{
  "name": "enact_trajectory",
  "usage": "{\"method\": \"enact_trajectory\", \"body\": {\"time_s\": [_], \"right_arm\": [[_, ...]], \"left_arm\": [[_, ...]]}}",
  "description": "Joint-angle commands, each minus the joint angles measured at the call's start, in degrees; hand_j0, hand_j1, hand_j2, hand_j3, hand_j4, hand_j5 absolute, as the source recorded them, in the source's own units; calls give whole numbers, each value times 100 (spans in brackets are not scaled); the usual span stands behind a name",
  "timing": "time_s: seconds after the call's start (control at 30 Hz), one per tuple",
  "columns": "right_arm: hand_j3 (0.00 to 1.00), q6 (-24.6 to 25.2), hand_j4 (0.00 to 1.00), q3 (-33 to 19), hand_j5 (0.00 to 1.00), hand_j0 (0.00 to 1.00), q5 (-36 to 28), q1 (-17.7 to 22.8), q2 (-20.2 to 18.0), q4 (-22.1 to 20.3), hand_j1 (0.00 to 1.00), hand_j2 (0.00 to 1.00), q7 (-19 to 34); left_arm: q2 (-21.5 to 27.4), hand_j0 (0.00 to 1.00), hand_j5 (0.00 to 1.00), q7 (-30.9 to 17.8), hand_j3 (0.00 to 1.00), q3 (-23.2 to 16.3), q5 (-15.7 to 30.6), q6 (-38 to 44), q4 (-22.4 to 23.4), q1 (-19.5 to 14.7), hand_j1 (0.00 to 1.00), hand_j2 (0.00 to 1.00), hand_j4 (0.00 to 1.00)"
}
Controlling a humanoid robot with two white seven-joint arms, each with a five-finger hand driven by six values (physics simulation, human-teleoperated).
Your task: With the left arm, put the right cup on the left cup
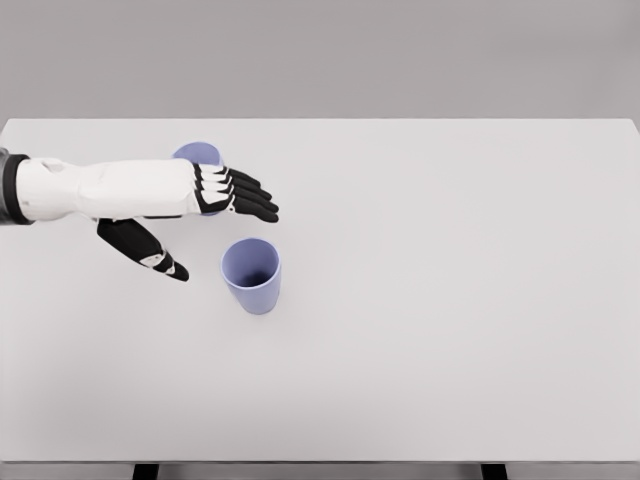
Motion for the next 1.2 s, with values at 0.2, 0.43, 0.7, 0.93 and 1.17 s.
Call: {"method": "enact_trajectory", "body": {"time_s": [0.2, 0.43, 0.7, 0.93, 1.17], "right_arm": [[100, 5, 100, 5, 100, 100, 7, 9, 0, 54, 100, 100, 2], [100, 5, 100, -4, 100, 100, 7, 9, 0, 54, 100, 100, 2], [100, 5, 100, -13, 100, 100, 7, 9, 0, 54, 100, 100, 2], [100, 5, 100, -4, 100, 100, 7, 9, 0, 54, 100, 100, 2], [100, 5, 100, -13, 100, 100, 7, 9, 0, 54, 100, 100, 2]], "left_arm": [[-66, 100, 100, 3, 100, -26, 34, 18, -8, -272, 100, 100, 100], [-233, 100, 100, 3, 100, -35, -441, 18, -8, -26, 100, 100, 100], [-523, 100, 100, 3, 100, -35, -968, 18, 1, 237, 100, 100, 100], [-550, 100, 100, 3, 100, 44, -1416, 18, 150, 255, 100, 100, 100], [-848, 100, 100, 3, 100, 27, -1434, 18, 440, 264, 100, 100, 100]]}}
